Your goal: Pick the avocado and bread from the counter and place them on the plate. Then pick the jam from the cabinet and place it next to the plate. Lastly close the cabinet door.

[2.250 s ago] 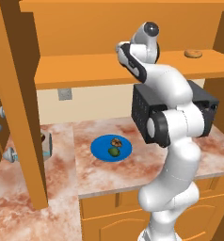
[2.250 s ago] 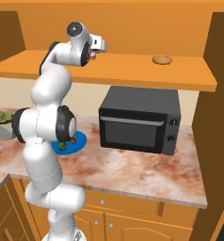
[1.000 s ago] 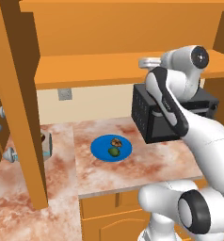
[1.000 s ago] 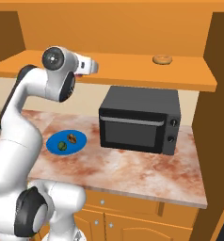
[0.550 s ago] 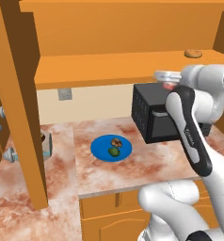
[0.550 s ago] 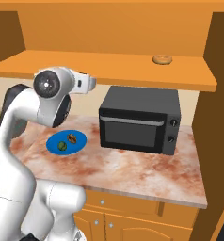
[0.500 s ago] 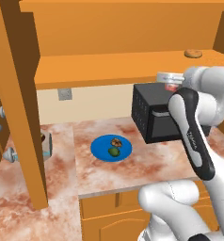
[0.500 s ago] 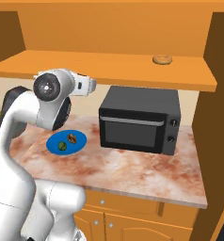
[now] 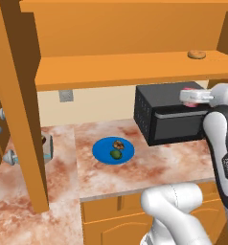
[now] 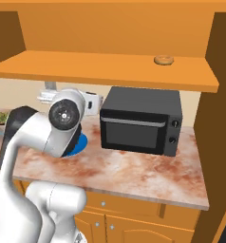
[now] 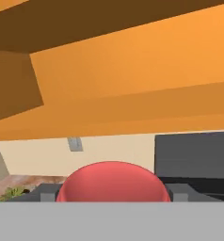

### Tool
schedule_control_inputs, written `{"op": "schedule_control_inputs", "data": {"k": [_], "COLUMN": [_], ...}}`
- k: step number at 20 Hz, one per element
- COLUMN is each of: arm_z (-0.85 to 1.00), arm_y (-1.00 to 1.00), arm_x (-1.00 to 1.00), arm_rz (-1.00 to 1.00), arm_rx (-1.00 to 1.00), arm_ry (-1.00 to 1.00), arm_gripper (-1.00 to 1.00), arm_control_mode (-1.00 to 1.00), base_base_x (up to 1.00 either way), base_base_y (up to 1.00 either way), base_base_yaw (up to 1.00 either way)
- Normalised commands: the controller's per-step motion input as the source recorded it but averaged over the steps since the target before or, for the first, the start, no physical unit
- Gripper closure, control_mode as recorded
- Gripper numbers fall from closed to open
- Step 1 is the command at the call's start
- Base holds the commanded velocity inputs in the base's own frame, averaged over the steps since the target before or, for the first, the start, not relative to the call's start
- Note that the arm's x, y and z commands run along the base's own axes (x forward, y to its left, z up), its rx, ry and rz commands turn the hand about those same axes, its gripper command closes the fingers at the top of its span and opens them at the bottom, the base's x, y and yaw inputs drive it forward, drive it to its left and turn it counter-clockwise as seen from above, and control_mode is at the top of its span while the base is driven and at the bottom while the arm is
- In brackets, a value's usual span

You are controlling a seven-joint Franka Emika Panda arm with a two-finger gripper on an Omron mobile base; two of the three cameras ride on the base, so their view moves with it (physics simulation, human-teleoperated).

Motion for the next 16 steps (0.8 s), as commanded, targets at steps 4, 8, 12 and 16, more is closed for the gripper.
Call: {"op": "schedule_control_inputs", "data": {"k": [4,8,12,16], "arm_z": [-0.5,-0.65,-0.65,-0.61], "arm_y": [-0.07,-0.05,0.0,0.0], "arm_x": [-0.17,0.0,0.02,0.1], "arm_rz": [0.25,0.24,0.21,0.15], "arm_rx": [0.0,0.0,0.0,0.0], "arm_ry": [0.02,0.12,0.13,0.02], "arm_gripper": [1.0,1.0,1.0,1.0], "arm_control_mode": [-1.0,-1.0,-1.0,-1.0], "base_base_x": [0.0,0.0,0.0,0.0], "base_base_y": [0.0,0.0,0.0,0.0], "base_base_yaw": [0.0,0.0,0.0,0.0]}}
